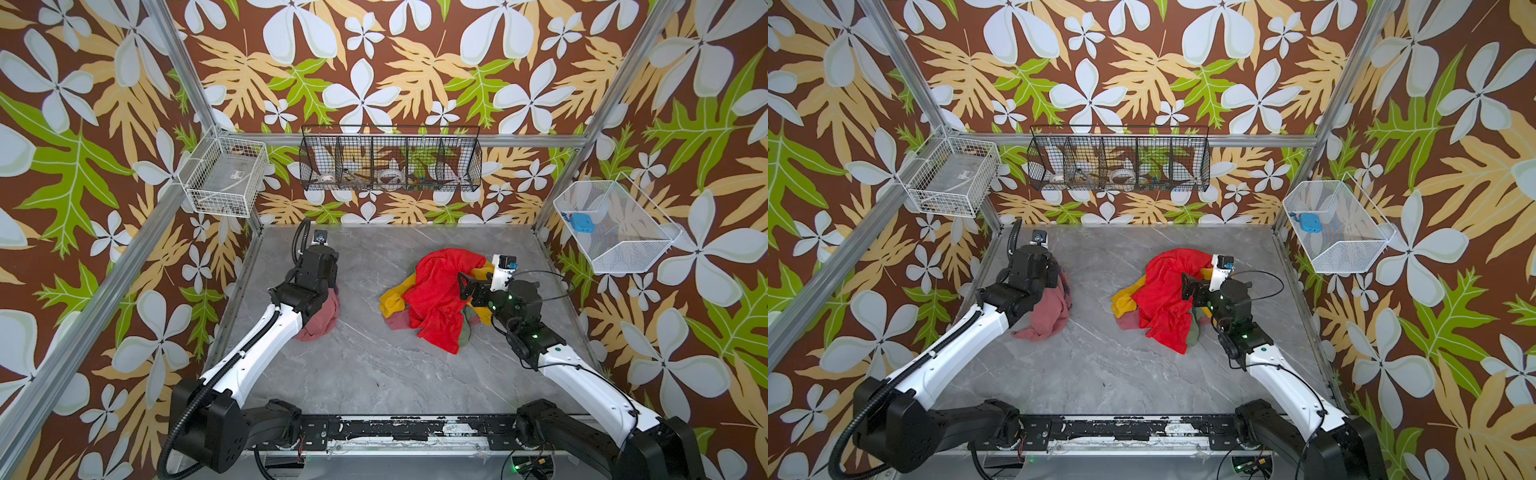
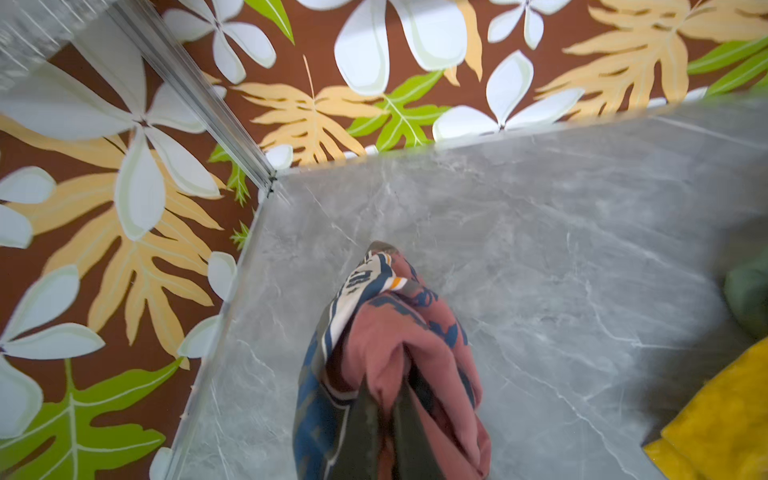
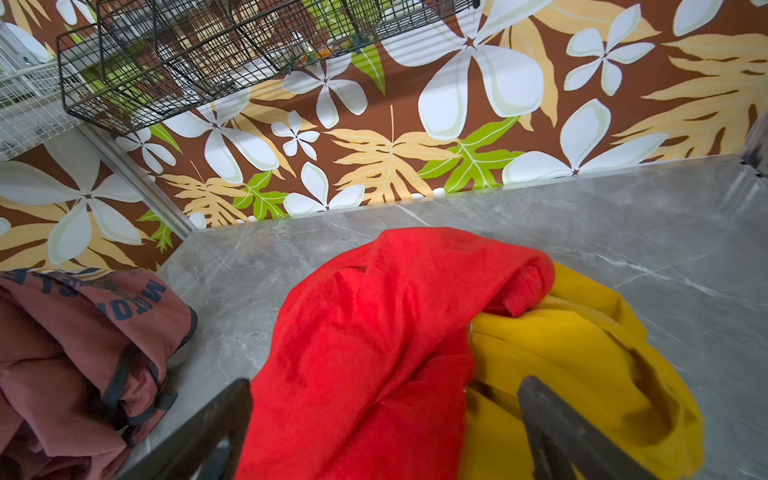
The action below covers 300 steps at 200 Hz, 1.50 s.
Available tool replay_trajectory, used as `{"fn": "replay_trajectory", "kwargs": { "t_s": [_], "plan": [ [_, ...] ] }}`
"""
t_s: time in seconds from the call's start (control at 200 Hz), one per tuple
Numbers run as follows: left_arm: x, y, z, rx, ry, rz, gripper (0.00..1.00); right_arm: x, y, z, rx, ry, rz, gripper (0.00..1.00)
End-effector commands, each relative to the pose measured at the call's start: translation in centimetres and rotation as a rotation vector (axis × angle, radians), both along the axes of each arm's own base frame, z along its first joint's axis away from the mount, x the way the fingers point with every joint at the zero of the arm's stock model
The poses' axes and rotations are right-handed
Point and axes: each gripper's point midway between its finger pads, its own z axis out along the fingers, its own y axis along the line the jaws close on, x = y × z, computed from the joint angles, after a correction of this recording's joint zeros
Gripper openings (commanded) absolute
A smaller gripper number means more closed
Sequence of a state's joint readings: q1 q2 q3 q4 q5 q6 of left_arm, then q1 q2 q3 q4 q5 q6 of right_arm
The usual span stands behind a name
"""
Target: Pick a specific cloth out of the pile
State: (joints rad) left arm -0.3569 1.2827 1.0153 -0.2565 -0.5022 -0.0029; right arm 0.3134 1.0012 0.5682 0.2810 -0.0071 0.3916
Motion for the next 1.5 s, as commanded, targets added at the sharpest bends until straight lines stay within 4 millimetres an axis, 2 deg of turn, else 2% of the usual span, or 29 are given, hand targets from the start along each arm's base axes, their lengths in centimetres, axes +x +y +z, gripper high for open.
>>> {"fn": "replay_trajectory", "kwargs": {
  "t_s": [0.0, 0.17, 0.29, 0.4, 0.506, 0.606, 0.821, 0.946, 1.246, 1.386, 1.497],
  "plan": [
    [1.1, -1.3, -0.7, -0.072, -0.013, -0.020, 0.00, -0.6, -0.8, -0.6, -0.023, 0.015, -0.034, 1.00],
    [2.7, -3.2, -2.0, -0.164, 0.004, -0.054, 0.00, -1.5, -1.7, -1.0, -0.032, 0.024, -0.062, 0.99],
    [2.9, -2.7, -2.0, -0.261, -0.015, -0.017, 0.00, -2.1, -2.1, -1.1, -0.034, 0.024, -0.074, 1.00],
    [1.7, -1.6, -1.4, -0.339, -0.058, 0.014, 0.00, -2.5, -2.3, -1.3, -0.036, 0.024, -0.080, 1.00],
    [-0.5, -0.5, -1.8, -0.403, -0.083, 0.054, 0.00, -2.6, -2.3, -1.5, -0.035, 0.027, -0.079, 1.00],
    [-2.8, 0.1, -3.6, -0.475, -0.074, 0.087, 0.00, -2.6, -2.3, -1.7, -0.034, 0.030, -0.078, 1.00],
    [-6.6, 2.4, -9.2, -0.580, -0.010, 0.245, 0.00, -2.5, -1.8, -2.2, -0.028, 0.042, -0.055, 1.00],
    [-8.1, 3.2, -11.2, -0.595, 0.026, 0.316, 0.00, -2.5, -1.6, -2.4, -0.028, 0.051, -0.046, 0.99],
    [-11.6, 3.4, -15.2, -0.679, 0.115, 0.399, 0.00, -2.6, -2.0, -3.8, -0.043, 0.083, -0.064, 1.00],
    [-12.6, 2.9, -17.3, -0.731, 0.156, 0.408, 0.08, -2.7, -2.3, -4.5, -0.060, 0.092, -0.075, 1.00],
    [-12.7, 3.1, -17.8, -0.713, 0.170, 0.420, 0.25, -2.7, -2.5, -4.6, -0.076, 0.094, -0.080, 1.00]
  ]
}}
